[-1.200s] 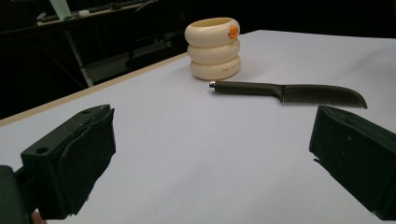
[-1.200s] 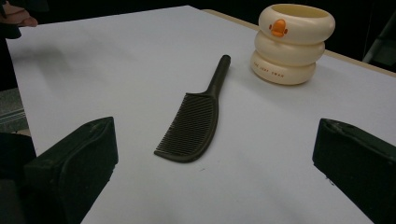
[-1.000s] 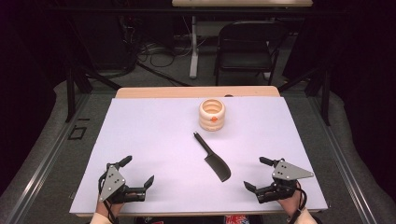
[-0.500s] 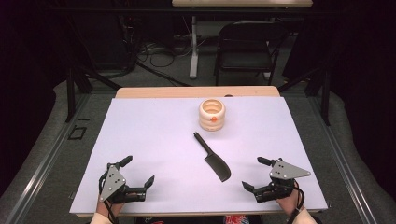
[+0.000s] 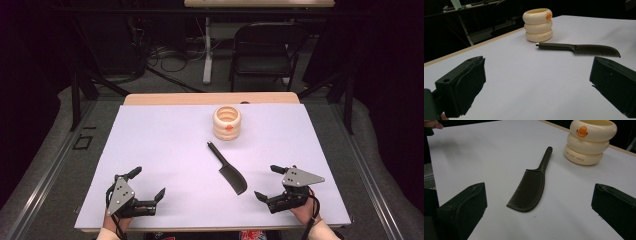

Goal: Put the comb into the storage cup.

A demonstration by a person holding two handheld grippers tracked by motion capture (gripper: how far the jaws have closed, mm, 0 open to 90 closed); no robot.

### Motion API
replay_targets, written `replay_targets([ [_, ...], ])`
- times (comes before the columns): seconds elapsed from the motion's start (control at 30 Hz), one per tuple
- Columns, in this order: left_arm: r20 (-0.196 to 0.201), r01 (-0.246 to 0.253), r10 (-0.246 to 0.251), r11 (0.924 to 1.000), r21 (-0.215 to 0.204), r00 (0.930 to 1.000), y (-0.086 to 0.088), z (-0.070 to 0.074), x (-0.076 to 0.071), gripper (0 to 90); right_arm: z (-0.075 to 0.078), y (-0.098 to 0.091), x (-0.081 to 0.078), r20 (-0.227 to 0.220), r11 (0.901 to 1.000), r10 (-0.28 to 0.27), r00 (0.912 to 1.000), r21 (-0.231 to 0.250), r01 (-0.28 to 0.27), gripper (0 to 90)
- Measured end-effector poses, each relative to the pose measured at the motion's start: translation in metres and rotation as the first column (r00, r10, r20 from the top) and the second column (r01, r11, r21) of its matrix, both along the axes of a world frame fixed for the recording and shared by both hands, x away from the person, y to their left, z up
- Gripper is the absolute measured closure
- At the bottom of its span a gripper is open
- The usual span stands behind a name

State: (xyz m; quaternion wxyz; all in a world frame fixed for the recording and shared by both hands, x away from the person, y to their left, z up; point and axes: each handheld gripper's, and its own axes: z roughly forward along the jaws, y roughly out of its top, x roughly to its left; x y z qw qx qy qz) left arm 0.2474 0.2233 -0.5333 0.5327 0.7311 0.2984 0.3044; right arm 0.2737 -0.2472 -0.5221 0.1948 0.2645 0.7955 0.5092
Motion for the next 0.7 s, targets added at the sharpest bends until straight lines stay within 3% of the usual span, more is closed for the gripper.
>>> replay_targets([
  [0.7, -0.001, -0.001, 0.001, 1.0, -0.002, 1.0, 0.0, 0.0, 0.0, 0.4, 0.001, 0.02, 0.027, -0.022, 0.9986, 0.052, 0.9984, -0.002, -0.052, 0.0],
])
